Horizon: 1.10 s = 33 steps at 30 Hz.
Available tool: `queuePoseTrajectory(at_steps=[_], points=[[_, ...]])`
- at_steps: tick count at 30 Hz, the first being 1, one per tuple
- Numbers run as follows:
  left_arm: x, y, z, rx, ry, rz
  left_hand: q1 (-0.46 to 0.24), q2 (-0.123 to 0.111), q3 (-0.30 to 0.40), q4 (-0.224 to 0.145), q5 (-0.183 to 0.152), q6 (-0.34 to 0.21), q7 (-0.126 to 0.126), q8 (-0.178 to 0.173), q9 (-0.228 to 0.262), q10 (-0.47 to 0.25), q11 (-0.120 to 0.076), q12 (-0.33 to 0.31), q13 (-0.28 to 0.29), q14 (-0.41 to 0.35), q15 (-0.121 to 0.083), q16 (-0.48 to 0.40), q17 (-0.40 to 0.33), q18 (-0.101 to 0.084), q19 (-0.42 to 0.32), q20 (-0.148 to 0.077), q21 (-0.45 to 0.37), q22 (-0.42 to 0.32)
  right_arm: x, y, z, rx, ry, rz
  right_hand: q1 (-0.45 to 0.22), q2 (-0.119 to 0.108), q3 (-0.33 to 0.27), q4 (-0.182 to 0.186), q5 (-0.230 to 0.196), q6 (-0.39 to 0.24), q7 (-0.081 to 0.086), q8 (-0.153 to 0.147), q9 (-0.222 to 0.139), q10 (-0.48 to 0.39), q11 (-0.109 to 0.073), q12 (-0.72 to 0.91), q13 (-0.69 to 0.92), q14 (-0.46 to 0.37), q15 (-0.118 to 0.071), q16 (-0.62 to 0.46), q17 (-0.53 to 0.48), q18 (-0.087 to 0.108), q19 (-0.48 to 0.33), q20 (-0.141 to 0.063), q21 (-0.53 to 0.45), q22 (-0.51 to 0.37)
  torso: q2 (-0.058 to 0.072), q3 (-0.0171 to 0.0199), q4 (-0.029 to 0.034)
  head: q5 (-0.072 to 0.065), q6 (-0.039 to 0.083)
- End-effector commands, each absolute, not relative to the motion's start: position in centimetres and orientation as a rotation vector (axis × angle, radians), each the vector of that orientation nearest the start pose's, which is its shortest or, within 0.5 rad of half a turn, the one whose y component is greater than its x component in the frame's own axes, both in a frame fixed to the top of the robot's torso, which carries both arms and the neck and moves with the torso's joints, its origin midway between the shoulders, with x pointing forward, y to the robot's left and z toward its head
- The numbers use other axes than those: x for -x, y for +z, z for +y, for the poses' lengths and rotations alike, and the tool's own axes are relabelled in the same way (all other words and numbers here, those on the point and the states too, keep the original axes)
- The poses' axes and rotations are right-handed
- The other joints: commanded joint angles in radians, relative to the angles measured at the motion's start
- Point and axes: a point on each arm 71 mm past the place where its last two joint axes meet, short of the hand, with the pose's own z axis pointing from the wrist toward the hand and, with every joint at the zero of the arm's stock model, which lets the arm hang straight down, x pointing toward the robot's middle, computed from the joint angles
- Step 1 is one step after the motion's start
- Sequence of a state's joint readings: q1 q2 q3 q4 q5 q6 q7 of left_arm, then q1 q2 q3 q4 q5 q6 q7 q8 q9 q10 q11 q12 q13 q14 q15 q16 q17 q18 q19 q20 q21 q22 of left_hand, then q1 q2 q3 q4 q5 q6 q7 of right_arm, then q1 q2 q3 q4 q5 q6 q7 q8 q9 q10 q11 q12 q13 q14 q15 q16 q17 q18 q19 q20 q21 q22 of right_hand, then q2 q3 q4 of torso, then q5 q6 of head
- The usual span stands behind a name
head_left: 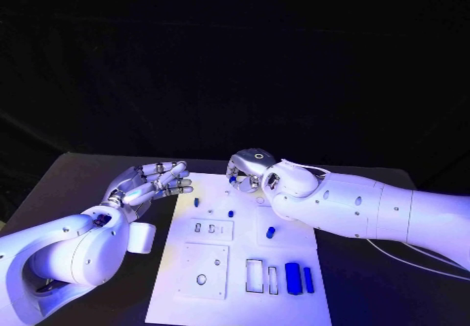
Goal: Assemble the parts on the task board
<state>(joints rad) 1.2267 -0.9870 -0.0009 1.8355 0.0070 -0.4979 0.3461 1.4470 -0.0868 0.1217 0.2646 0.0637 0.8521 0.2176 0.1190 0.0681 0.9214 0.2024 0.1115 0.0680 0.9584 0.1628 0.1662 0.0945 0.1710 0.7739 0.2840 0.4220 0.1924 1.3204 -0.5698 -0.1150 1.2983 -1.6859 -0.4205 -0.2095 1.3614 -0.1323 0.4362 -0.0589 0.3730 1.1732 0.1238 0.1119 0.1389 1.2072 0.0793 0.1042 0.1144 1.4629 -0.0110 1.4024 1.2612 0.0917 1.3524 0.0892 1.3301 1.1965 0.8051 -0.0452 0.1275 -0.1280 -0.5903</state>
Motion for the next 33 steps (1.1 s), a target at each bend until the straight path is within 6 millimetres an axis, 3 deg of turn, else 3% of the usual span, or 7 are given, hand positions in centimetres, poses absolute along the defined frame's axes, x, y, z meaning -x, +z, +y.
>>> queuePoseTrajectory(at_steps=[1, 16, 22, 24, 30, 33], points=[[-43.8, -13.0, 19.5, 1.119, -1.569, 1.395, 0.003, 0.009, 0.002, -0.006, -0.005, 0.007, 0.037, -0.003, -0.001, 0.004, 0.003, -0.005, -0.001, -0.001, 0.002, -0.003, 0.001, 0.01, 0.004, -0.003, 0.005, 0.001, -53.3, -15.3, -12.3, 0.382, 0.47, 1.453, -0.005, -0.006, 0.006, 0.003, 0.003, -0.001, 0.007, -0.003, 0.002, 0.023, -0.013, 0.001, 0.001, 0.054, -0.002, 0.006, 0.001, -0.013, 0.0, 0.003, 0.005, 0.001, 0.001, -0.0001, 0.0019, -0.001, -0.001], [-43.8, -12.9, 19.6, 1.118, -1.57, 1.397, 0.004, 0.009, 0.002, -0.007, -0.005, 0.007, 0.037, -0.004, -0.001, 0.004, 0.004, -0.006, -0.001, -0.002, 0.002, -0.004, 0.001, 0.009, 0.003, -0.003, 0.006, 0.001, -53.6, -15.7, -12.0, 0.382, 0.46, 1.465, -0.024, -0.018, 0.017, 0.01, -0.007, -0.027, 0.016, -0.021, 0.002, -0.01, -0.001, -0.026, -0.01, 0.051, 0.008, 0.007, -0.005, -0.009, -0.015, 0.01, -0.005, -0.01, 0.004, -0.0029, 0.0039, -0.002, -0.005], [-43.8, -13.0, 19.6, 1.119, -1.568, 1.398, 0.004, 0.009, 0.002, -0.008, -0.005, 0.006, 0.038, -0.005, -0.001, 0.003, 0.004, -0.007, -0.002, -0.003, 0.002, -0.005, 0.0, 0.009, 0.002, -0.003, 0.006, 0.002, -53.8, -15.7, -12.3, 0.37, 0.447, 1.464, -0.043, -0.043, 0.02, 0.018, -0.039, -0.085, 0.038, -0.051, -0.007, -0.118, 0.025, -0.043, -0.039, 0.034, 0.032, -0.024, -0.062, 0.006, -0.065, 0.029, -0.056, -0.079, 0.004, -0.0027, 0.0036, -0.005, -0.005], [-43.8, -13.0, 19.6, 1.12, -1.568, 1.399, 0.004, 0.009, 0.002, -0.008, -0.005, 0.006, 0.038, -0.006, -0.002, 0.003, 0.004, -0.007, -0.002, -0.003, 0.003, -0.005, 0.0, 0.009, 0.002, -0.002, 0.007, 0.002, -53.7, -15.6, -12.4, 0.365, 0.448, 1.456, -0.044, -0.051, 0.007, 0.019, -0.051, -0.118, 0.037, -0.051, -0.014, -0.161, 0.031, -0.041, -0.047, 0.024, 0.035, -0.046, -0.1, 0.015, -0.092, 0.036, -0.088, -0.119, 0.004, -0.0028, 0.0044, -0.005, -0.005], [-43.9, -13.0, 19.7, 1.122, -1.564, 1.398, 0.004, 0.009, 0.001, -0.008, -0.005, 0.006, 0.038, -0.006, -0.002, 0.003, 0.004, -0.008, -0.002, -0.004, 0.003, -0.006, 0.0, 0.009, 0.002, -0.002, 0.007, 0.002, -52.5, -15.1, -13.0, 0.357, 0.472, 1.433, -0.043, -0.055, -0.019, 0.025, -0.056, -0.13, 0.034, -0.048, -0.016, -0.184, 0.031, -0.033, -0.047, 0.021, 0.036, -0.054, -0.112, 0.018, -0.098, 0.04, -0.101, -0.13, 0.003, -0.0015, 0.0041, -0.004, -0.003], [-44.0, -13.0, 19.9, 1.125, -1.561, 1.397, 0.004, 0.009, 0.001, -0.008, -0.005, 0.006, 0.038, -0.006, -0.002, 0.003, 0.004, -0.008, -0.002, -0.004, 0.003, -0.006, 0.0, 0.009, 0.002, -0.002, 0.007, 0.002, -51.2, -14.3, -14.2, 0.332, 0.497, 1.428, -0.044, -0.049, -0.029, 0.033, -0.051, -0.119, 0.031, -0.044, -0.013, -0.157, 0.026, -0.011, -0.042, 0.028, 0.032, -0.042, -0.093, 0.014, -0.081, 0.038, -0.089, -0.108, 0.003, -0.0017, 0.0018, -0.006, 0.002]])
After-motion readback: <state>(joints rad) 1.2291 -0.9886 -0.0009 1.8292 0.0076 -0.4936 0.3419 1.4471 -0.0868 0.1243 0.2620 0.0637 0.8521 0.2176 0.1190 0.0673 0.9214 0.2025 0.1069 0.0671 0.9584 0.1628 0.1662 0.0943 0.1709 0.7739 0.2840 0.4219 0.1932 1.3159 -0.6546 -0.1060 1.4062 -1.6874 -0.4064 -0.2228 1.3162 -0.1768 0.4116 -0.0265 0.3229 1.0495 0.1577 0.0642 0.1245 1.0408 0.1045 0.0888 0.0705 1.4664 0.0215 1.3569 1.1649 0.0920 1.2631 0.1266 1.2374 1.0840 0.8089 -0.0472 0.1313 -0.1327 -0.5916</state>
